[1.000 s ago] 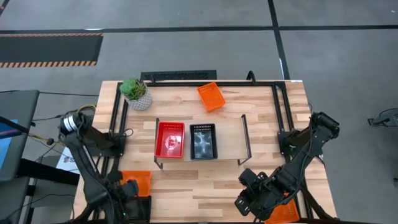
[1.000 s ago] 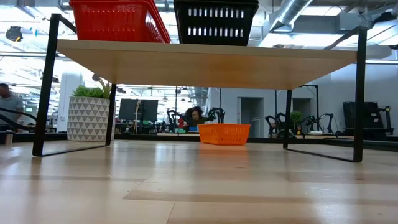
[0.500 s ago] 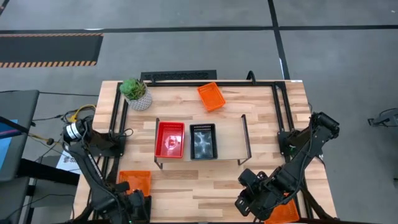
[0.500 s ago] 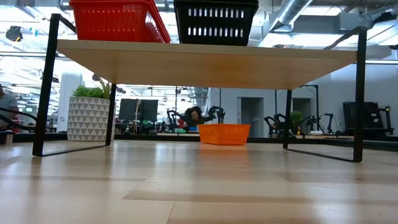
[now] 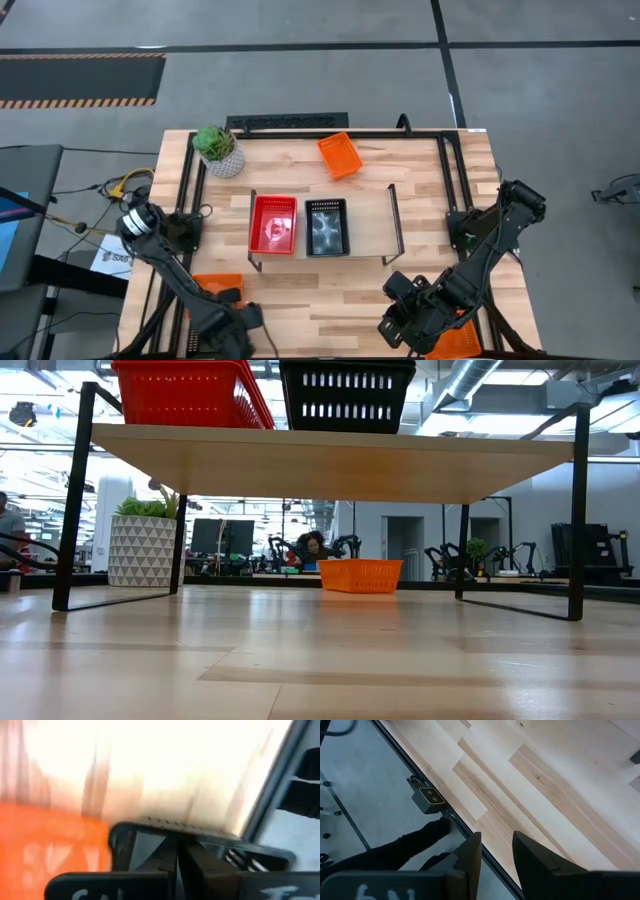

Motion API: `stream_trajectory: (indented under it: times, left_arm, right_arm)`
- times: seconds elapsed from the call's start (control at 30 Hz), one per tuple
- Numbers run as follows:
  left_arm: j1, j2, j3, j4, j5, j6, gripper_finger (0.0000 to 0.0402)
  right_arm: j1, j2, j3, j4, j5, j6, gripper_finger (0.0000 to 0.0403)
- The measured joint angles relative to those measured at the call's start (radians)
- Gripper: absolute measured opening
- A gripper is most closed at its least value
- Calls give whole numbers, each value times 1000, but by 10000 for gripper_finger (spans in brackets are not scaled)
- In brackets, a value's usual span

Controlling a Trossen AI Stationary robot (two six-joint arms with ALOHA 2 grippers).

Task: Stack baskets on shelf by color
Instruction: Move the bins to the bottom center of the table

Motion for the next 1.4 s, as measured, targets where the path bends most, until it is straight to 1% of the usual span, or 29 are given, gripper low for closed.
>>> stream_trajectory:
  times: [0.07, 0.2, 0.33, 0.43, 0.5, 0.6, 0.67, 0.73, 0.77, 0.83, 0.97, 1.07, 1.2, 1.27, 1.33, 1.4]
  left_arm:
    - [31, 16, 0, 13, -13, 39, 0]
    - [99, 27, 0, 56, -59, 168, 0]
    - [181, 27, 0, 147, -86, 316, 0]
    - [241, 27, 0, 277, -124, 441, 0]
    - [281, 27, 0, 396, -146, 563, 0]
    - [331, 27, 0, 566, -144, 752, 0]
    - [349, 26, 1, 613, -130, 869, 0]
    - [352, 26, 1, 598, -122, 924, 0]
    - [351, 24, 1, 568, -116, 928, 0]
    - [344, 11, 14, 442, -104, 895, 0]
    - [304, -31, 36, 186, -94, 788, 0]
    - [248, -73, 39, 41, -93, 689, 0]
    - [164, -144, 41, -98, -112, 498, 0]
    - [124, -175, 41, -123, -140, 404, 0]
    - [89, -205, 42, -120, -147, 347, 0]
    - [53, -223, 43, -165, -170, 285, 0]
  right_arm:
    - [0, 0, 0, 0, 0, 0, 131]
    - [1, 0, 0, 3, 0, 0, 131]
    - [2, 0, 0, 4, 0, 0, 131]
    - [2, 0, 0, 4, 0, 0, 131]
    - [2, 0, 0, 4, -1, 1, 131]
    - [1, 0, 0, 5, -1, 1, 131]
    - [1, 0, 0, 5, 0, 1, 131]
    - [1, 0, 0, 5, -1, 1, 131]
    - [1, 0, 0, 6, -1, 1, 131]
    - [1, 0, 0, 7, -1, 3, 131]
    - [1, 0, 0, 8, -1, 3, 131]
    - [1, 0, 0, 9, -1, 3, 131]
    - [1, 0, 0, 9, -1, 3, 131]
    - [1, 0, 0, 9, 0, 2, 131]
    - [1, 0, 0, 8, 0, 1, 131]
    - [1, 0, 0, 9, 3, 0, 131]
